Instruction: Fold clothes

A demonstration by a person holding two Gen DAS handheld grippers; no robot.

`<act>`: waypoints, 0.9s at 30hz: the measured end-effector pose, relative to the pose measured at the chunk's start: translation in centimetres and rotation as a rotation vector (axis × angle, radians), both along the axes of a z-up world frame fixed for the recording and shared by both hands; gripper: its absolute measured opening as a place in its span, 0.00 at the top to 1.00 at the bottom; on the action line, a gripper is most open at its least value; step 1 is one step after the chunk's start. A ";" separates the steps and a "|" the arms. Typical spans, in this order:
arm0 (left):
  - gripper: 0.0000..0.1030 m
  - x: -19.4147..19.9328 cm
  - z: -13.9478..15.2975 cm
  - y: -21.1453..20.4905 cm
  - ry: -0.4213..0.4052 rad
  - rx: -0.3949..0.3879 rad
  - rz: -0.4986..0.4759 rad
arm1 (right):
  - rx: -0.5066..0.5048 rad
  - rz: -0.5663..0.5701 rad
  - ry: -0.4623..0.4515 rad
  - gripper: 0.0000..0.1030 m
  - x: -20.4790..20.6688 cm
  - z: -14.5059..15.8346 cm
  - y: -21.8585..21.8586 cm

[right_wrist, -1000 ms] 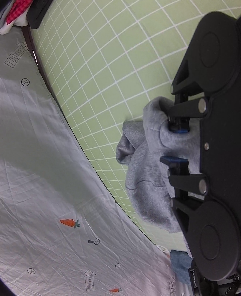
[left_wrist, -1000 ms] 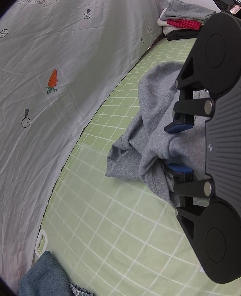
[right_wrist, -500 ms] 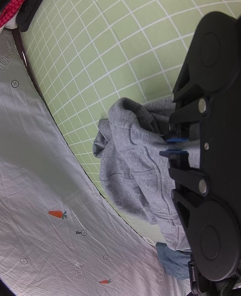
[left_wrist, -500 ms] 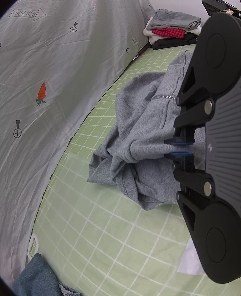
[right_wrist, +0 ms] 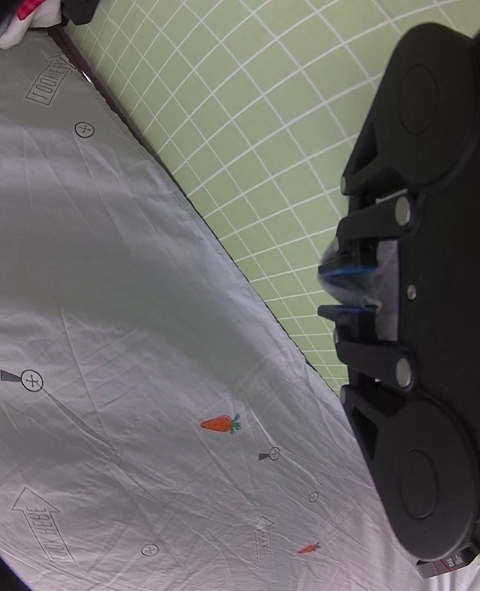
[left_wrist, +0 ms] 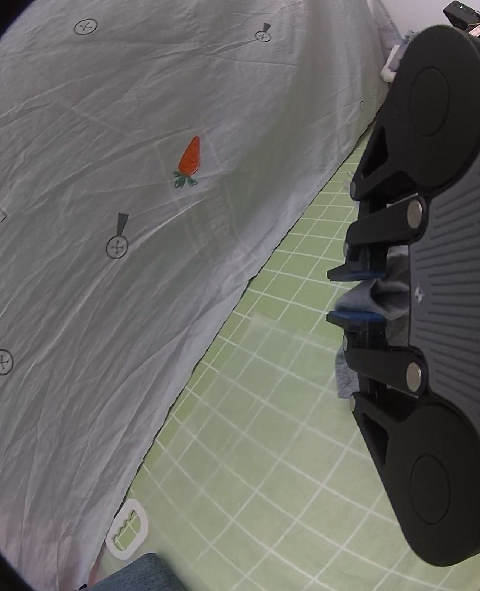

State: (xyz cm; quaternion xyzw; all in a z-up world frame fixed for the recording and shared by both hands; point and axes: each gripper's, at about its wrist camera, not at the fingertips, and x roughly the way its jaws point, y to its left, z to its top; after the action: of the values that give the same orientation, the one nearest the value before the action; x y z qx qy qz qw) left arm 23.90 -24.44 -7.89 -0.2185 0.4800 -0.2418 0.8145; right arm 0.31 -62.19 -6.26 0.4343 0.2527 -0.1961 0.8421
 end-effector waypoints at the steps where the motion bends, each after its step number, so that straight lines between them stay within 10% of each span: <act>1: 0.62 0.2 0.2 0.2 -0.025 0.023 0.028 | -0.013 -0.021 -0.002 0.52 0.1 0.1 -0.4; 4: 0.41 -0.2 0.2 0.6 -0.072 0.093 0.025 | -0.069 -0.042 0.019 0.49 -0.1 0.1 -0.9; 10: 0.40 -3.2 -2.9 -1.0 -0.066 0.296 -0.139 | -0.270 0.140 0.147 0.64 -0.4 -1.8 2.6; 16: 0.40 -4.8 -5.1 -1.1 -0.008 0.319 -0.116 | -0.472 0.347 0.184 0.70 2.3 -2.3 6.7; 21: 0.40 -4.5 -5.4 -1.1 0.007 0.328 -0.112 | -0.500 0.369 0.258 0.72 4.6 -3.9 6.6; 23: 0.40 -4.3 -5.4 -1.1 0.011 0.332 -0.110 | -0.478 0.363 0.264 0.95 4.9 -4.2 5.8; 27: 0.39 -4.1 -5.8 -1.0 0.021 0.331 -0.104 | -0.391 0.239 0.114 0.98 3.6 -2.0 2.3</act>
State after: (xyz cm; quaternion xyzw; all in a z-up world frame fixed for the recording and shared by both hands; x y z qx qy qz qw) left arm 19.82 -25.48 -13.73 -0.0588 0.5323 -0.1989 0.8208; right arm 3.89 -59.90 -8.30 0.2182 0.3069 -0.1643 0.9117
